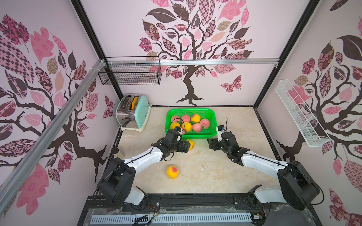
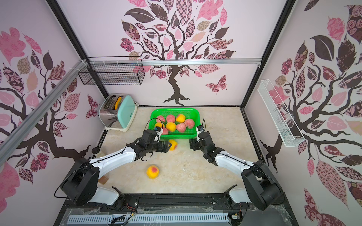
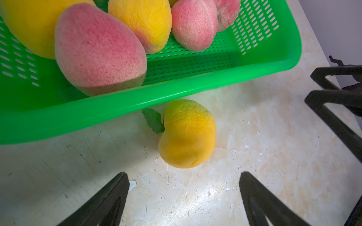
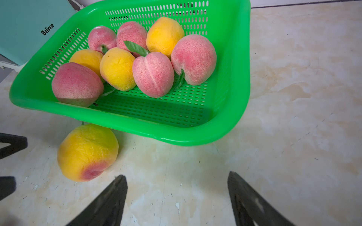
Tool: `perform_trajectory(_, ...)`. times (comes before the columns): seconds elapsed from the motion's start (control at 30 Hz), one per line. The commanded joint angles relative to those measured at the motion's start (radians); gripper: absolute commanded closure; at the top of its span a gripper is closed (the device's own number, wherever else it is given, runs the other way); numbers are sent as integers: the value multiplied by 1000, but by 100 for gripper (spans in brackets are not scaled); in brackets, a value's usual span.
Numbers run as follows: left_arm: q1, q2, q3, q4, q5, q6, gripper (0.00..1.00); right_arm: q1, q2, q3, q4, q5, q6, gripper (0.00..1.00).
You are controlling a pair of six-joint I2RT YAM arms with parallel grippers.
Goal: Put the peaches into the basket
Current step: Pick up the peach from the center of the board.
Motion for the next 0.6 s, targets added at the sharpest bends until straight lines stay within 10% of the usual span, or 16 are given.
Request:
perform_trajectory(0.0, -9, 26, -13, 72, 7, -15, 8, -2, -6, 6, 47, 13, 16, 17)
perform_trajectory(0.57, -23, 187, 86, 56, 16, 22, 8, -2, -15, 6, 39, 7, 28, 17)
